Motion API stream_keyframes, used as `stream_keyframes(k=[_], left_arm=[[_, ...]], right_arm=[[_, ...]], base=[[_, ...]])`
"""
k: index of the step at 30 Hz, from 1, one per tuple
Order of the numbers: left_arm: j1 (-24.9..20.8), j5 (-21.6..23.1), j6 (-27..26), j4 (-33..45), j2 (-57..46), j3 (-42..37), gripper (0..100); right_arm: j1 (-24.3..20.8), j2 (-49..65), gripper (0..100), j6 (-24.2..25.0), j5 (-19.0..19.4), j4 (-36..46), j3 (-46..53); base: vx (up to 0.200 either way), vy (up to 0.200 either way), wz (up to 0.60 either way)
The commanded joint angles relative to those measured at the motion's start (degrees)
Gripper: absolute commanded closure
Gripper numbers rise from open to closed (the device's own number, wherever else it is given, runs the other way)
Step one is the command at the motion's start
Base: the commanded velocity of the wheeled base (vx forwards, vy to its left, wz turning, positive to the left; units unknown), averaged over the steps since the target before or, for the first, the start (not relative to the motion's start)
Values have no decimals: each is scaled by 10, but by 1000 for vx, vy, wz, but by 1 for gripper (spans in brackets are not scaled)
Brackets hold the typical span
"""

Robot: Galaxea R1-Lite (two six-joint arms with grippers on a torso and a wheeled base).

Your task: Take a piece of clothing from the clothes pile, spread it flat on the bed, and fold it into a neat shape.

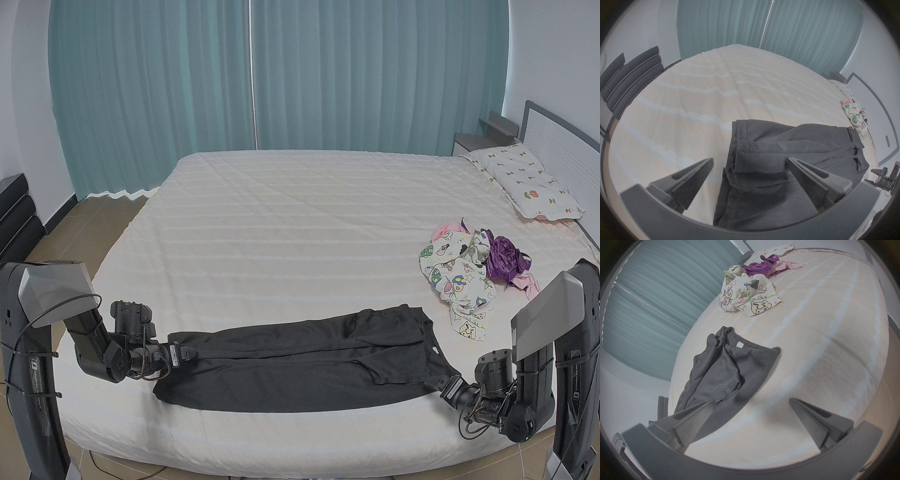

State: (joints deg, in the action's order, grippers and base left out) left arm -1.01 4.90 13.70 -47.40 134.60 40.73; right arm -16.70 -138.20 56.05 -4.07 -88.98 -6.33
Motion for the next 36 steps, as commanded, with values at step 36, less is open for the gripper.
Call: stream_keyframes(k=[36], left_arm=[[8, 20, 38, -3, -55, -25, 0]], right_arm=[[-1, -5, 0, -1, -1, -9, -1]], base=[[-33, 0, 0]])
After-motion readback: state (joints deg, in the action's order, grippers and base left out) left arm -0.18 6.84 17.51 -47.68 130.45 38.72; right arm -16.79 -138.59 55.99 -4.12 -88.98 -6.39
